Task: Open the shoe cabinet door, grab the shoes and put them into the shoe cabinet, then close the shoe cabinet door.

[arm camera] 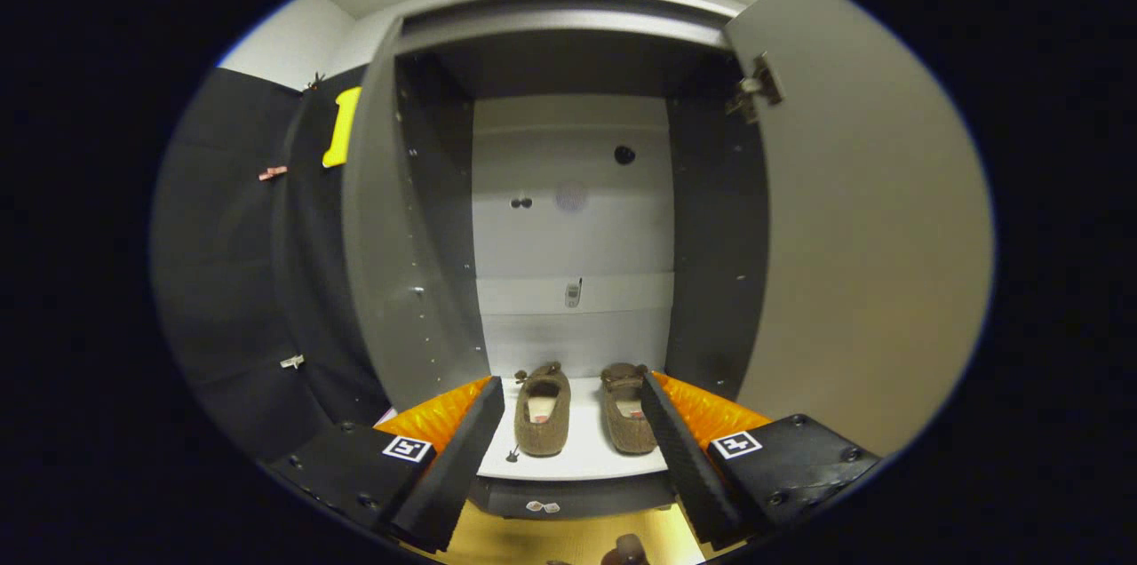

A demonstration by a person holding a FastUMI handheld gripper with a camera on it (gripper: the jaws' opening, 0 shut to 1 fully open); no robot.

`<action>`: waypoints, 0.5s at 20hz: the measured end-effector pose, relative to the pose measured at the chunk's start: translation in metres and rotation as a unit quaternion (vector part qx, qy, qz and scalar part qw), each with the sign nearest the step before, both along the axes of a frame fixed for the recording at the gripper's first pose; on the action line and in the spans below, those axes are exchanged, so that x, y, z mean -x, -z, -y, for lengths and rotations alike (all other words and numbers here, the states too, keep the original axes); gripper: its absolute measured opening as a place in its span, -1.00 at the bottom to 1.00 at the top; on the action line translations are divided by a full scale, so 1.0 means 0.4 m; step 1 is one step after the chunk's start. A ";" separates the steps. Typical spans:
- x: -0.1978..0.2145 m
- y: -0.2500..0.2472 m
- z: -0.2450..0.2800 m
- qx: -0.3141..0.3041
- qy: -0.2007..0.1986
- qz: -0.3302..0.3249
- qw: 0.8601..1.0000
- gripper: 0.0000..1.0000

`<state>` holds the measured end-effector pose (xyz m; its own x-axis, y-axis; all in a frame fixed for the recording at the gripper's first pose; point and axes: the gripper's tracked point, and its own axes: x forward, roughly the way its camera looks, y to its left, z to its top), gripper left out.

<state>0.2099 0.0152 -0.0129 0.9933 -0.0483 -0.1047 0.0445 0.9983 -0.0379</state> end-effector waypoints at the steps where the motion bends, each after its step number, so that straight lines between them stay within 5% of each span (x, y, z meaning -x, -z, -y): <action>1: 0.049 -0.015 0.015 0.005 0.005 0.009 1.000 0.96; 10: 0.429 -0.058 0.146 -0.028 0.003 0.007 1.000 0.95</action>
<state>0.0383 -0.0432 0.0103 0.9943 -0.0495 -0.0943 0.0516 0.9985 0.0196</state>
